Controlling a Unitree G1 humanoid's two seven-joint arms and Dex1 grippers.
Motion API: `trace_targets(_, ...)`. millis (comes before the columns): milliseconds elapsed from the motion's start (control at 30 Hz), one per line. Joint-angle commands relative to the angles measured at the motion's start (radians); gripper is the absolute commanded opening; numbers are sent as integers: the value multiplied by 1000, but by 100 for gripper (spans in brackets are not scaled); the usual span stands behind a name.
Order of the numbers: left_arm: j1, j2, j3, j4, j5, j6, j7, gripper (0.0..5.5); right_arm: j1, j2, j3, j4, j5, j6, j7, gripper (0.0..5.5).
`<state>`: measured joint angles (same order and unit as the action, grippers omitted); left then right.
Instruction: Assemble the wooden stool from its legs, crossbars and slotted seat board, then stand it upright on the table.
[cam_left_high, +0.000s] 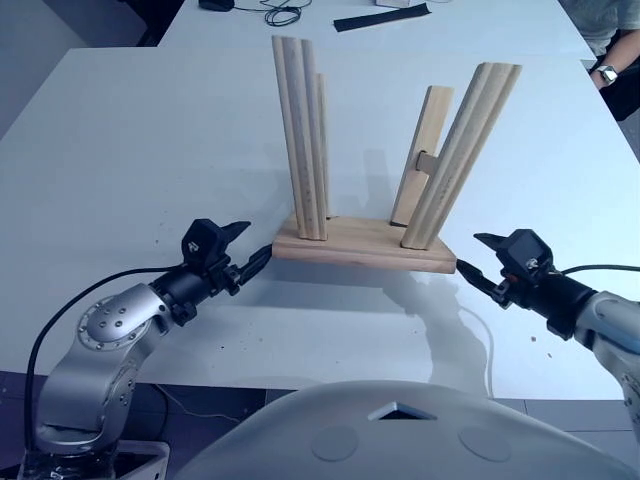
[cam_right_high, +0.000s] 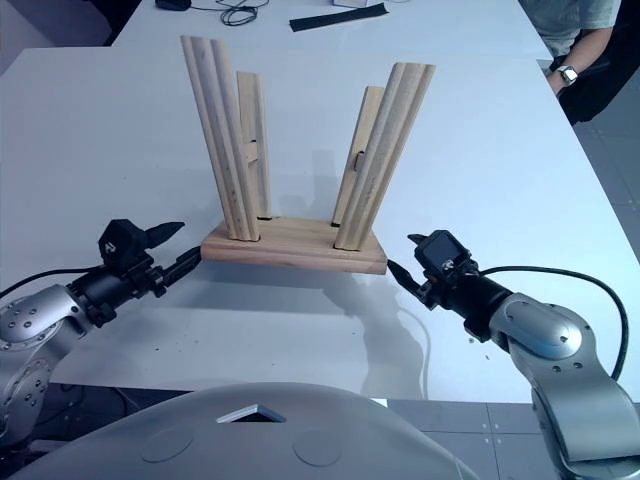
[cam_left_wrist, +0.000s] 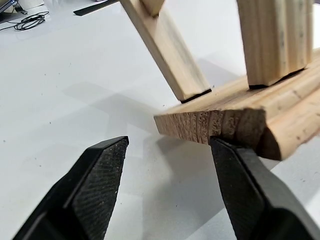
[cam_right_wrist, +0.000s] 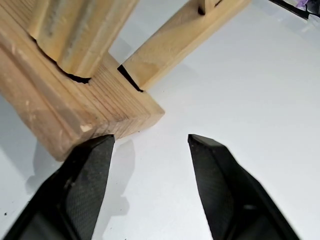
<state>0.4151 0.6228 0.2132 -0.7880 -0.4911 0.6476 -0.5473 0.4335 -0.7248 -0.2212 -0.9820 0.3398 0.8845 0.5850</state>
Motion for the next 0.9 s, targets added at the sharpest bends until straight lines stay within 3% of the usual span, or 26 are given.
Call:
trace_targets(33,-37,20,17,-165,-218,59,-48,305,-40,-73,-31,-65,268,-54,39,274)
trace_targets(267,-50,63,123,-175,-348,128,-57,305,-55,-182,-108,-65,452,-71,-23,274)
trace_targets(500,17,115,115,-161,-340,111,-141,305,2,-243,-89,-65,457,-90,-53,274)
trace_targets(700,171,172,58,-16,-135,-71,-319,305,50,-245,-65,-59,370,-90,-16,274)
trace_targets(900,50,191,-2,301,42,-293,-402,305,84,-241,-55,88,252,-167,59,274)
